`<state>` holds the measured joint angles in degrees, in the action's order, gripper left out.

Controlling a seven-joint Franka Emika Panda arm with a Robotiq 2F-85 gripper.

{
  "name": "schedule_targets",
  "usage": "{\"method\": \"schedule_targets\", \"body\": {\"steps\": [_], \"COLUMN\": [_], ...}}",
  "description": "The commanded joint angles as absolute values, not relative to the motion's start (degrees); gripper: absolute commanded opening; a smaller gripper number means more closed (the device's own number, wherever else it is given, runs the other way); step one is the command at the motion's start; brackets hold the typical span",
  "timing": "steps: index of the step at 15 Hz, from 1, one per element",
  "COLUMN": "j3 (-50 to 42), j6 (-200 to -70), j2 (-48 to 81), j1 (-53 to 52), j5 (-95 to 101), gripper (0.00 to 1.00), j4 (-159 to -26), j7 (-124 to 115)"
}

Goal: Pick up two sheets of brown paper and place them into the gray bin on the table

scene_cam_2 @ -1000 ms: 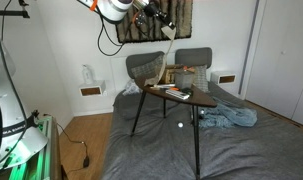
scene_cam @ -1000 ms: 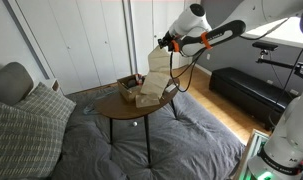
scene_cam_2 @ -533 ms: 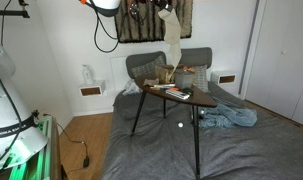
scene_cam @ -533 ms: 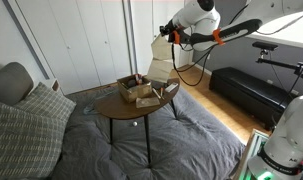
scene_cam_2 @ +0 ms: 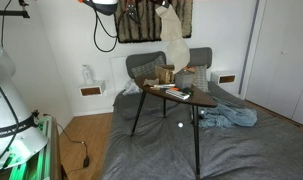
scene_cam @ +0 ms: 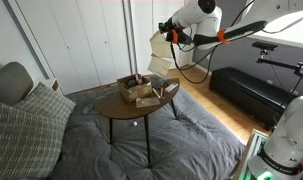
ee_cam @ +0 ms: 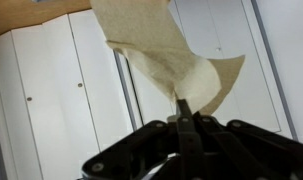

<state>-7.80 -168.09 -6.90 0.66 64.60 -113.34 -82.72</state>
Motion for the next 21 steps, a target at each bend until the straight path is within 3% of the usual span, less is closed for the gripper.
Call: {"method": "schedule_targets", "body": {"steps": [1, 21], "j3": [-7.7, -7.6], "j6": [-168.1, -166.5], "j2": [-6.8, 0.7], "j1": [0.7, 1.5], "j5": [64.6, 71.6], "gripper": [0.01, 0.00], "j4": [-113.4, -109.3], "j7": [-82.8, -89.2]}}
